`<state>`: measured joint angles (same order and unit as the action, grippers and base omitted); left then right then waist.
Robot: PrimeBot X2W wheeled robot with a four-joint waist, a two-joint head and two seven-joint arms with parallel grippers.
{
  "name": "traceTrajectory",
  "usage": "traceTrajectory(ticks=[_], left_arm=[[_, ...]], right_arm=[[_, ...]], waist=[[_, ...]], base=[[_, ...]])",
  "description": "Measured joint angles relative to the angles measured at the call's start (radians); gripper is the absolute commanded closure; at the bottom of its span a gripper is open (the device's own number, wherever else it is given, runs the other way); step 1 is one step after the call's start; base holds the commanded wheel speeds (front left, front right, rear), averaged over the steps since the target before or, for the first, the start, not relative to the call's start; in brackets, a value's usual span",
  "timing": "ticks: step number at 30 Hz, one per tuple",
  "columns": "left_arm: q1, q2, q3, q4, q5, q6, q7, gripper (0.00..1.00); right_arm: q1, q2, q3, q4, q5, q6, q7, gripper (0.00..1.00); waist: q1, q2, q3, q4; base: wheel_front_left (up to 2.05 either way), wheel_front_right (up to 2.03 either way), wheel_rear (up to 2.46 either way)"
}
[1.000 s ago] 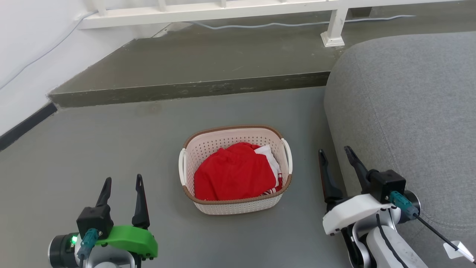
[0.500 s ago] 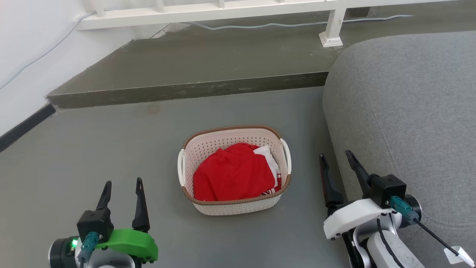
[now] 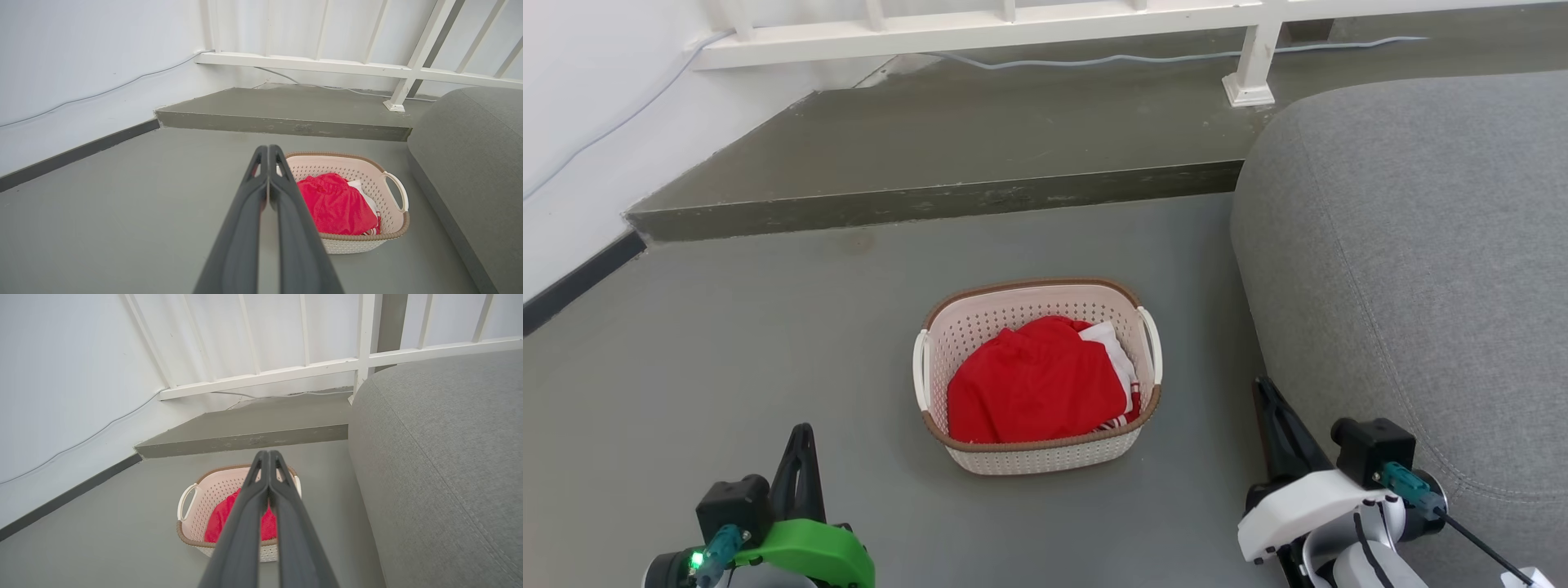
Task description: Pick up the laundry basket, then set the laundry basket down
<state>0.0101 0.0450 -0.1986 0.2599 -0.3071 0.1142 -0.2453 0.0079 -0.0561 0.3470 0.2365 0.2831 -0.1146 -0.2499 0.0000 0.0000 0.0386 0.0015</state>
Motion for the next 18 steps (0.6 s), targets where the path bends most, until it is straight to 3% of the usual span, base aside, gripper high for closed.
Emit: traceTrajectory(ticks=[18], left_arm=[[0.0,-0.001,0.039,0.0,-0.248,-0.036,0.062,1.0]], right_arm=[[0.017,0.001,-0.058,-0.036,0.258,0.026,0.029,1.0]], waist=[[0.0,0.0,-0.005,0.0]], base=[[0.0,0.0,0.0]])
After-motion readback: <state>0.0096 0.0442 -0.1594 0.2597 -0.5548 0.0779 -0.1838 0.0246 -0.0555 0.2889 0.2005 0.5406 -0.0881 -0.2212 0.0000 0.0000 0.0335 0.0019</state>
